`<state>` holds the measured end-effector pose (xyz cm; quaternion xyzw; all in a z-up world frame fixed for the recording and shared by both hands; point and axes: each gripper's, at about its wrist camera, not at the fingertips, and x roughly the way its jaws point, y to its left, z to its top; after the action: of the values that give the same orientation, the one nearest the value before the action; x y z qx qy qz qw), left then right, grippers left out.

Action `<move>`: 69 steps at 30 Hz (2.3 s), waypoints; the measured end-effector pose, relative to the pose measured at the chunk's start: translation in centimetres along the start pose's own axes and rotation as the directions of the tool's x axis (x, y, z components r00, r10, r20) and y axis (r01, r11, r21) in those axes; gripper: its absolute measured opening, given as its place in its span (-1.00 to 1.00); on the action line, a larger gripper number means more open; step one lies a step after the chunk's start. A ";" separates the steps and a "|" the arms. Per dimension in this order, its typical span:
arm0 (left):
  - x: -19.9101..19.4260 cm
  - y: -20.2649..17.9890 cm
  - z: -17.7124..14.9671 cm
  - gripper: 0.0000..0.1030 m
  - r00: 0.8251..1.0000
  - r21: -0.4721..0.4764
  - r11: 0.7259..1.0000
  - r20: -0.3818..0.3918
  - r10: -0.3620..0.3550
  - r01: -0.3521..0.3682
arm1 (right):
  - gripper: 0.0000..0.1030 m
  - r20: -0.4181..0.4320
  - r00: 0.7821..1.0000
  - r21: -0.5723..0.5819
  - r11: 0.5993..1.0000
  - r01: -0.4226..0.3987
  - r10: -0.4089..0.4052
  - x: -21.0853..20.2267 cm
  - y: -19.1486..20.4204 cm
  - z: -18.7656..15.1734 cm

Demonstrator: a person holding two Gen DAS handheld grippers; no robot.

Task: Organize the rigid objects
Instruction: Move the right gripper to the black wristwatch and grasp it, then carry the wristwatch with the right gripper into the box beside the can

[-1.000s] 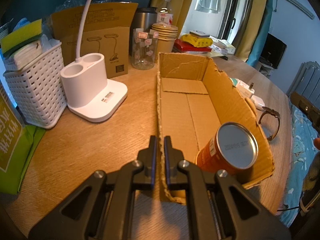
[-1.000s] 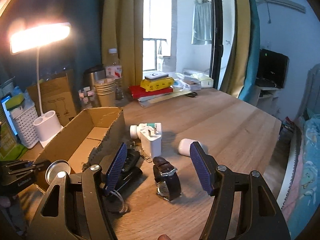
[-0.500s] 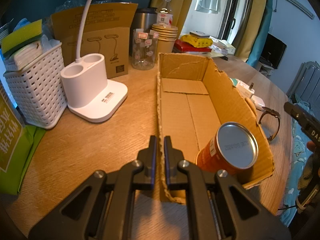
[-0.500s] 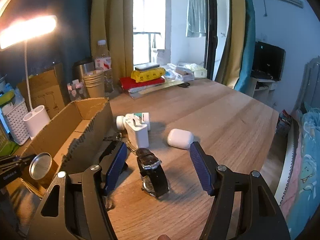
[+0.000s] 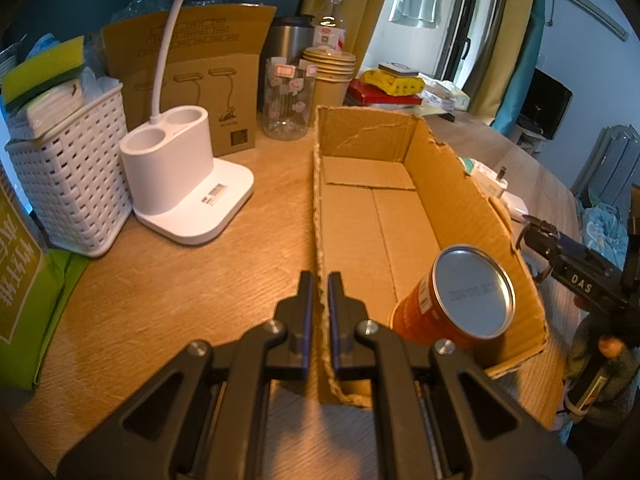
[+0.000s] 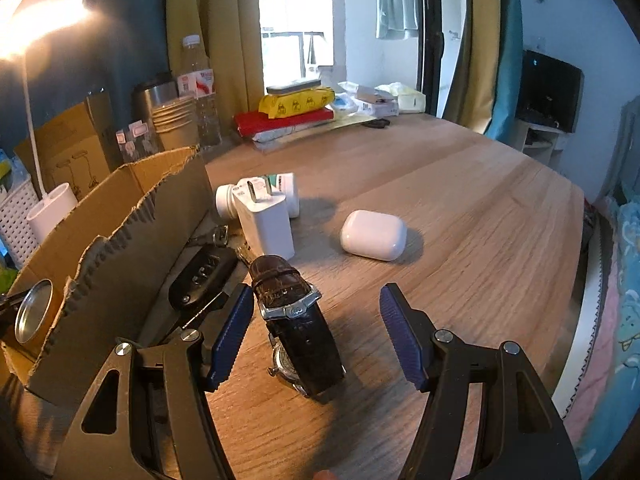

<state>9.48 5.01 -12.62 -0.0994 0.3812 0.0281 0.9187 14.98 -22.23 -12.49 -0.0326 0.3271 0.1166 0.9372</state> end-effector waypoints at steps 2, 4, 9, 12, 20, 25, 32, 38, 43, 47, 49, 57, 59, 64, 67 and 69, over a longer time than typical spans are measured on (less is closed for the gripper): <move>0.0 0.0 0.0 -0.87 1.000 0.000 1.000 0.000 -0.001 0.001 | 0.34 -0.010 1.000 -0.007 1.000 -0.007 0.007 0.2 0.2 0.0; 0.0 0.0 0.0 -0.87 1.000 0.001 1.000 0.000 0.000 0.000 | 0.34 -0.021 1.000 -0.020 1.000 -0.005 0.005 0.4 0.4 0.0; 0.0 0.0 -0.1 -0.87 1.000 0.001 1.000 0.001 0.000 0.000 | 0.14 -0.007 1.000 -0.062 0.998 -0.003 0.003 0.3 1.2 -0.2; 0.0 0.0 -0.1 -0.87 1.000 0.000 1.000 0.000 -0.001 0.001 | -0.30 -0.003 1.000 -0.068 0.998 -0.001 0.001 0.3 1.3 -0.1; 0.0 0.0 -0.1 -0.87 1.000 0.001 1.000 0.001 0.000 0.000 | -0.59 0.008 1.000 -0.075 0.997 -0.005 0.005 0.0 1.4 -0.2; 0.0 0.0 -0.1 -0.87 1.000 0.002 1.000 0.001 0.001 -0.001 | -0.59 0.021 1.000 -0.080 0.997 -0.012 0.014 -0.6 1.7 0.0; 0.0 0.0 -0.1 -0.87 1.000 0.002 1.000 0.001 0.001 -0.001 | -0.59 0.051 0.998 -0.080 0.997 -0.020 0.024 -2.3 2.0 0.9; -0.1 0.1 0.0 -0.87 1.000 0.005 1.000 0.005 0.006 -0.006 | -0.59 0.086 0.995 -0.097 0.995 -0.035 0.043 -3.9 3.0 1.8; 0.0 0.2 0.0 -0.87 1.000 0.008 1.000 0.009 0.008 -0.008 | -0.59 0.108 0.992 -0.117 0.992 -0.047 0.060 -4.9 3.9 2.6; 0.0 0.1 0.0 -0.87 1.000 0.011 1.000 0.013 0.010 -0.011 | -0.59 0.122 0.990 -0.133 0.990 -0.057 0.073 -5.5 4.6 3.1; 0.0 0.1 0.0 -0.87 1.000 0.009 1.000 0.014 0.009 -0.009 | -0.59 0.129 0.988 -0.141 0.988 -0.063 0.081 -5.9 5.0 3.3; 0.0 0.1 0.0 -0.87 1.000 0.009 1.000 0.014 0.009 -0.009 | -0.59 0.156 0.980 -0.177 0.980 -0.094 0.122 -6.9 7.1 4.4; 0.1 0.2 0.0 -0.87 1.000 0.009 1.000 0.014 0.009 -0.010 | -0.59 0.162 0.977 -0.188 0.977 -0.104 0.136 -7.1 7.7 4.7; 0.0 0.1 0.0 -0.87 1.000 0.009 1.000 0.014 0.009 -0.009 | -0.59 0.174 0.971 -0.211 0.970 -0.124 0.162 -7.5 9.1 5.3; 0.0 0.1 -0.1 -0.87 1.000 0.009 1.000 0.014 0.009 -0.009 | -0.59 0.178 0.968 -0.226 0.965 -0.136 0.178 -7.6 10.0 5.6; 0.1 0.1 -0.1 -0.87 1.000 0.009 1.000 0.015 0.010 -0.010 | -0.59 0.180 0.965 -0.235 0.961 -0.146 0.191 -7.6 10.5 5.8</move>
<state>9.46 5.08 -12.71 -0.0934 0.3750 0.0316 0.9218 10.17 -12.72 -3.07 -0.0959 0.2174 0.2343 0.9427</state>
